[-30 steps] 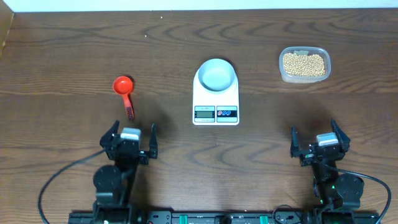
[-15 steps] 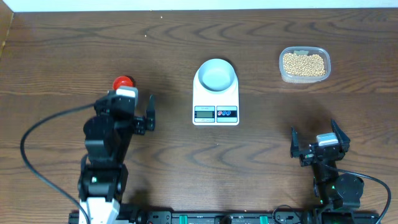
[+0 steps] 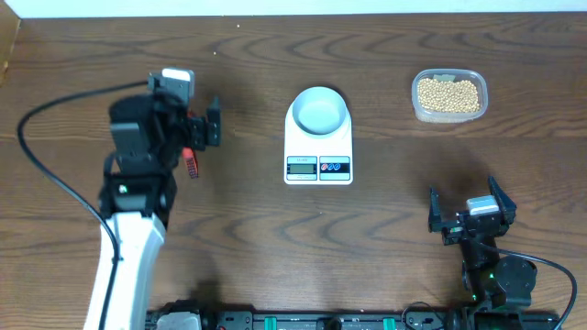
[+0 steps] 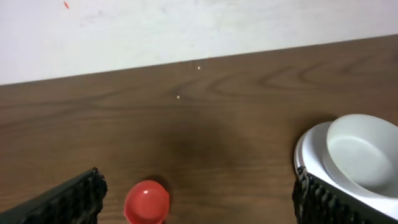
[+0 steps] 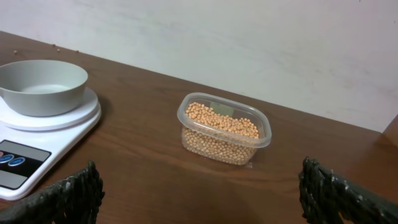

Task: Scoop item into bowl and weigh 50g on scale
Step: 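Move the left gripper forward over the red scoop's bowl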

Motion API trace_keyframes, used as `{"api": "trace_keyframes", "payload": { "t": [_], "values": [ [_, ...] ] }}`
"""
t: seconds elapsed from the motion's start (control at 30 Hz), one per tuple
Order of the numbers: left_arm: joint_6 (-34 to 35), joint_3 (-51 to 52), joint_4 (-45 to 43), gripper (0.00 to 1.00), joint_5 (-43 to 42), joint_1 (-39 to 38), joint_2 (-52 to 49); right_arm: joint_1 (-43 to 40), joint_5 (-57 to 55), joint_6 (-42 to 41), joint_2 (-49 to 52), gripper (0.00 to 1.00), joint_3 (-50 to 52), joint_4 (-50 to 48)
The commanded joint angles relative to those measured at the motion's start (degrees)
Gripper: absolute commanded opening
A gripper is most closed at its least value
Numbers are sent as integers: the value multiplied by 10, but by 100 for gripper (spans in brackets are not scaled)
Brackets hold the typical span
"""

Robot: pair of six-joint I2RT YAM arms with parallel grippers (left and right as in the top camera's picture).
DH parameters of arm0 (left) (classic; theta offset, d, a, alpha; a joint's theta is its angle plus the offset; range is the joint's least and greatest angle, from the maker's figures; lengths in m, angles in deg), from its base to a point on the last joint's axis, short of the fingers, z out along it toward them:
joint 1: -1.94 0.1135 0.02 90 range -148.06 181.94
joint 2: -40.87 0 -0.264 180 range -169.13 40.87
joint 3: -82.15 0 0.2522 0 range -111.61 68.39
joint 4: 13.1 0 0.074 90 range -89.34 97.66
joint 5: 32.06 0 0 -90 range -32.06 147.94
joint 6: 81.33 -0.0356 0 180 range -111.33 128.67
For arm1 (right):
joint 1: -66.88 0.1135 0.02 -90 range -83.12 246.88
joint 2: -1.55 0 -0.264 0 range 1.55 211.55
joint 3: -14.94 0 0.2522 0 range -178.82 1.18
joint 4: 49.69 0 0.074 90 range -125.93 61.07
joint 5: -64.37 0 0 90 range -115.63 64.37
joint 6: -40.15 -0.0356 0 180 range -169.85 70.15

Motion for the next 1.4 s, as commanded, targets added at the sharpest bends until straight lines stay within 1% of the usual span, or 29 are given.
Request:
{"api": "trace_keyframes", "payload": {
  "t": [0.0,0.1,0.3,0.37,0.5,0.7,1.0,1.07,1.23,1.27,1.3,1.37],
  "values": [
    [5,-66,21,97,-33,22,-37,5,0,3,-3,99,1,2],
    [5,-124,55,97,-50,37,-78,5,0,3,-3,99,1,2],
    [5,-258,161,97,-115,72,-169,5,0,3,-3,99,1,2],
    [5,-290,189,98,-123,83,-195,5,0,3,-3,99,1,2],
    [-5,-295,192,98,-123,91,-214,5,0,3,-3,99,1,2],
    [-6,-295,211,98,-122,91,-214,5,0,3,-3,99,1,2],
    [-1,-294,183,98,-121,91,-218,5,0,3,-3,99,1,2],
    [0,-294,182,98,-110,91,-222,5,0,3,-3,99,1,2],
    [1,-294,187,98,-44,92,-255,5,0,3,-3,99,1,2],
    [1,-294,192,100,-35,92,-263,5,0,3,-3,99,1,2],
    [2,-294,196,96,-33,93,-271,5,0,3,-3,99,1,2],
    [26,-294,201,86,-23,97,-288,5,0,3,-3,99,1,2]
  ]
}}
